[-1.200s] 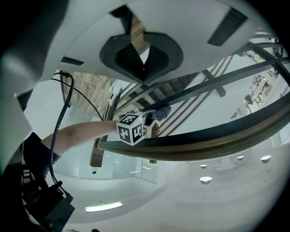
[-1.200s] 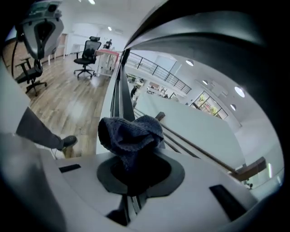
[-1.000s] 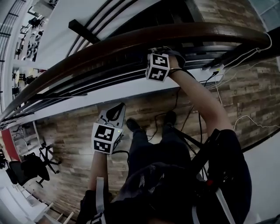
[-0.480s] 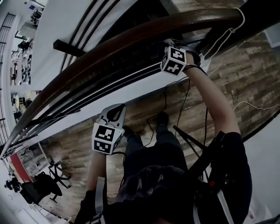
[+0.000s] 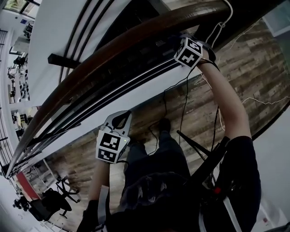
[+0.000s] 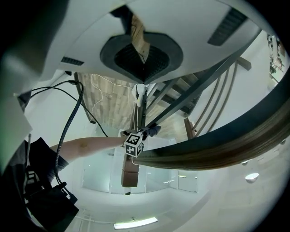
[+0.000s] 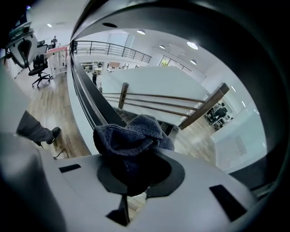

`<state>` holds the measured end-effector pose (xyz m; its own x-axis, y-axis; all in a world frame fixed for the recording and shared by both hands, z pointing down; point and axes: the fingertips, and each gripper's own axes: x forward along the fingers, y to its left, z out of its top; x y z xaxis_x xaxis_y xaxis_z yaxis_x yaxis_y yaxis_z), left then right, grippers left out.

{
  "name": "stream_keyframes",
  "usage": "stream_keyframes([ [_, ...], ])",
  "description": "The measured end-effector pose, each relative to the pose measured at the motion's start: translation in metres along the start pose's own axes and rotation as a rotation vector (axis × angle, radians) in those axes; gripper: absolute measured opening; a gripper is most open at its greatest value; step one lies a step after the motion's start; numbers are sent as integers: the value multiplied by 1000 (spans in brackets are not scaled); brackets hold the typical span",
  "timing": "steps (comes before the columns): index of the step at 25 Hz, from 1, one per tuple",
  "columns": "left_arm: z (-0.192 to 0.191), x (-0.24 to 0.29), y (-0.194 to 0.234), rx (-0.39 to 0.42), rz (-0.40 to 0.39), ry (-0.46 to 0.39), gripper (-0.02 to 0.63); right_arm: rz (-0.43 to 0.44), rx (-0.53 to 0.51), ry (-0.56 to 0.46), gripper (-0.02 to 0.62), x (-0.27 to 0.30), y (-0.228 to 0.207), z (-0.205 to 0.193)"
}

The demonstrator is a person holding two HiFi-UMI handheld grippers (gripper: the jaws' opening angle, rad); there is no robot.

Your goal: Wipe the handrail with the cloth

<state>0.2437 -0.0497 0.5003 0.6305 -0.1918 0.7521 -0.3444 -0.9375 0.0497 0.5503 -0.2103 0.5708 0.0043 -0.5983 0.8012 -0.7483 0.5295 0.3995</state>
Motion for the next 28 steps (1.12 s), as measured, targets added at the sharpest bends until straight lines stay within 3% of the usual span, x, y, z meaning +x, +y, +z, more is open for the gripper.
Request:
stream_keyframes([
  [10, 2, 2, 1, 12, -4, 33, 8, -88, 84, 125, 37, 3, -54, -57],
  [16, 2, -6, 1, -8, 23, 4, 8, -148, 53, 153, 37, -9, -65, -57],
  [20, 1, -11, -1, -15, 17, -18, 8, -112, 41, 6, 37, -43, -31, -18],
  [25, -6, -21, 10, -18, 14, -71, 8, 153, 99, -162, 37, -68, 75, 48],
  [28, -11, -52, 8, -7, 31, -138, 8, 198, 45, -224, 37, -98, 136, 78],
])
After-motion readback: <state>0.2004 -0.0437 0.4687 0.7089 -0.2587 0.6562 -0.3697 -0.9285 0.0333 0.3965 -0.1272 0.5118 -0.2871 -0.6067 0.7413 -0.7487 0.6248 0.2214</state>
